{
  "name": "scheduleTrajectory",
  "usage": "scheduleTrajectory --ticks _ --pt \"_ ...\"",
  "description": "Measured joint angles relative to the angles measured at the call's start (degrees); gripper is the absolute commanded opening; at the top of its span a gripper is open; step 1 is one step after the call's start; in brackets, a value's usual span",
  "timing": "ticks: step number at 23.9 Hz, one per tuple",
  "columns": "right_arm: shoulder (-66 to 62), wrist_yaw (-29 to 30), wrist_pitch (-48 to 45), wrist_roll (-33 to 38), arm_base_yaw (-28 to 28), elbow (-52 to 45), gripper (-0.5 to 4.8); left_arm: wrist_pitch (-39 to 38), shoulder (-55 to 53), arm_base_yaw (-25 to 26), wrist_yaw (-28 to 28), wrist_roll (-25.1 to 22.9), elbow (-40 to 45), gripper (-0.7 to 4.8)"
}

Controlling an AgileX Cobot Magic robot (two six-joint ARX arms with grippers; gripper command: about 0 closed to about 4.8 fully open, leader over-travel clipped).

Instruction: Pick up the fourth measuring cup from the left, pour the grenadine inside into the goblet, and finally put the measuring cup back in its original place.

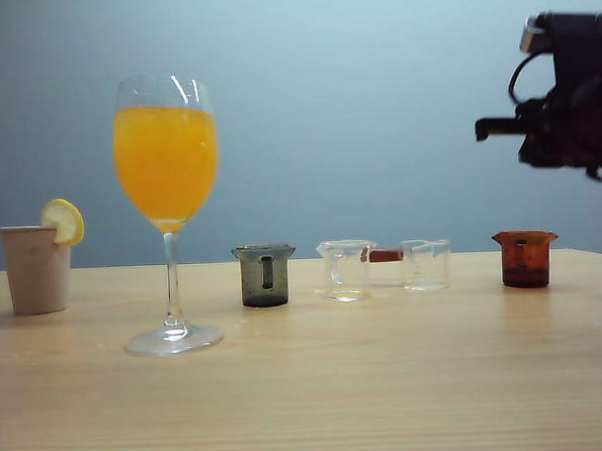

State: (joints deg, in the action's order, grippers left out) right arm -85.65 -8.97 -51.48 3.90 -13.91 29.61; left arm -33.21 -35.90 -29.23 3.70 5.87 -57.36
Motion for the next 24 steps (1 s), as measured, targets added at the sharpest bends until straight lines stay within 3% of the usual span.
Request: scheduleTrajectory --ticks 5,8,9,11,14,24 --pt "-8.70 -0.09 -7.65 4.09 0.04 -0.02 0.07 0.00 0.00 0.00 0.00 0.52 0.00 -0.05" --pt "-10.67 -0.09 -9.09 4.20 0.04 0.11 2.20 0.00 0.00 0.00 0.00 0.61 0.00 -0.05" --pt "-11.06 -0.09 -9.07 4.22 0.04 0.11 3.25 -0.02 0.00 0.00 0.00 0.63 0.00 -0.05" --pt "-11.82 -0.09 -8.57 4.31 0.04 0.09 3.61 0.00 -0.04 0.00 0.00 0.63 0.00 -0.05" --pt "-11.80 -0.37 -7.96 4.24 0.11 0.13 4.55 0.00 -0.04 0.00 0.00 0.63 0.00 -0.05" --pt "-16.09 -2.62 -8.22 4.42 0.37 1.18 4.63 0.07 -1.31 0.00 0.00 0.63 0.00 -0.05"
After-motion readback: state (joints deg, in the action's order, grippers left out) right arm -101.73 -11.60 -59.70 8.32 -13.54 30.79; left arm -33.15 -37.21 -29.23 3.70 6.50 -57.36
